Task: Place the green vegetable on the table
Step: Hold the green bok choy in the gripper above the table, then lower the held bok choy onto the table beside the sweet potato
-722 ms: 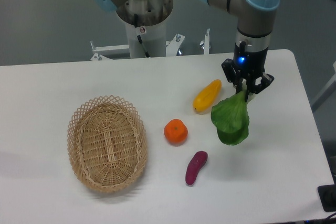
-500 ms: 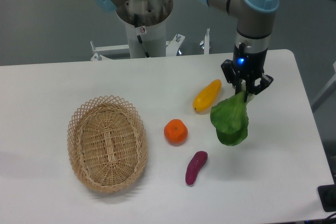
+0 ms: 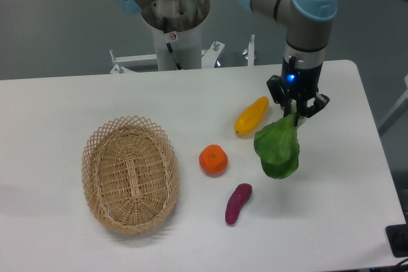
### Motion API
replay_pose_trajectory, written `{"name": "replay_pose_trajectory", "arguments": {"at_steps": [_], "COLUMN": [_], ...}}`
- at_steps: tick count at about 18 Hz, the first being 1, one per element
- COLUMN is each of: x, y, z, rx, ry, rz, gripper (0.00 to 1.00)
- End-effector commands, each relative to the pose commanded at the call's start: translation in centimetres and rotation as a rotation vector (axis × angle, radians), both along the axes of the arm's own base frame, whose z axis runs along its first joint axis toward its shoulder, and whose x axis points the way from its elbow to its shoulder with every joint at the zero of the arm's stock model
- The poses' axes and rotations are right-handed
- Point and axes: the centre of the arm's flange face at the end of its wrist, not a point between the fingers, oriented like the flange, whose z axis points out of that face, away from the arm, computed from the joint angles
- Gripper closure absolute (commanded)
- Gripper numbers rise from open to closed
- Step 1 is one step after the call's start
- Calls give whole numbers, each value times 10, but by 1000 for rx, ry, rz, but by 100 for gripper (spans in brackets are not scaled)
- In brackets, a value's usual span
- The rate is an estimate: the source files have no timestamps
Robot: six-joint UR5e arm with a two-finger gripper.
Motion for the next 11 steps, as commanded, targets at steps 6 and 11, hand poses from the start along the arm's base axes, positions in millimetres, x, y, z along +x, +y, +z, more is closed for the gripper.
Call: {"name": "replay_pose_trajectory", "arguments": {"at_steps": [6,11], "x": [-23,-39], "y": [12,20], "z": [-49,-97], "rx": [13,10], "ry": [46,44], "rz": [0,-2], "gripper": [68,68]}}
